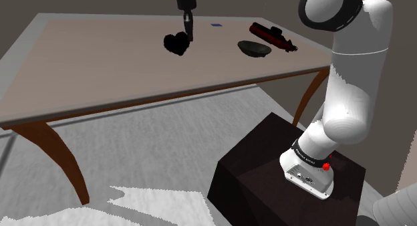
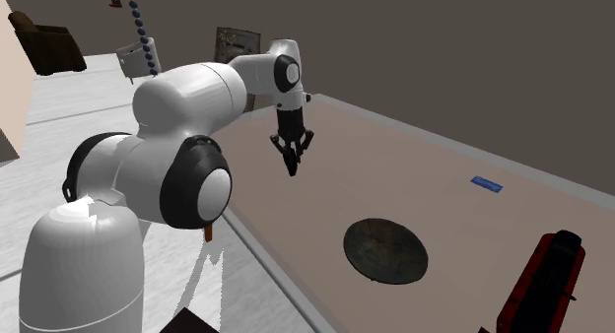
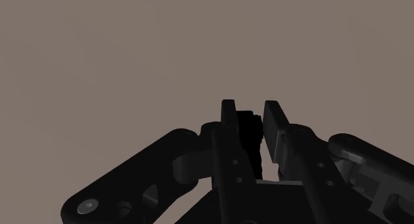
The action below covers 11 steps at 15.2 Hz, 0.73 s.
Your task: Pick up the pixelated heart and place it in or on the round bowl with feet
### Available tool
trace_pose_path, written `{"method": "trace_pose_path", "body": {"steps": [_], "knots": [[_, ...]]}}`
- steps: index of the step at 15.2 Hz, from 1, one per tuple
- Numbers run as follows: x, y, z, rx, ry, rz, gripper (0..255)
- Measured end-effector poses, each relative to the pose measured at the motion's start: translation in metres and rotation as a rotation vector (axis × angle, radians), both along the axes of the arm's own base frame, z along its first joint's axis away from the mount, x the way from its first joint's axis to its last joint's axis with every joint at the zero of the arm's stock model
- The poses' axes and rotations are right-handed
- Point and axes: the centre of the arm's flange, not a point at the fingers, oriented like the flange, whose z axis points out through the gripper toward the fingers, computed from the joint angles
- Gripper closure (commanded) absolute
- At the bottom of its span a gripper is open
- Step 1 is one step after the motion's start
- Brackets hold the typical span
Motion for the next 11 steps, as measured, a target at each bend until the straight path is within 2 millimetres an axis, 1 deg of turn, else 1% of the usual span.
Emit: {"method": "trace_pose_path", "body": {"steps": [11], "knots": [[0.0,0.0,0.059,0.0,0.0,0.0,255]]}}
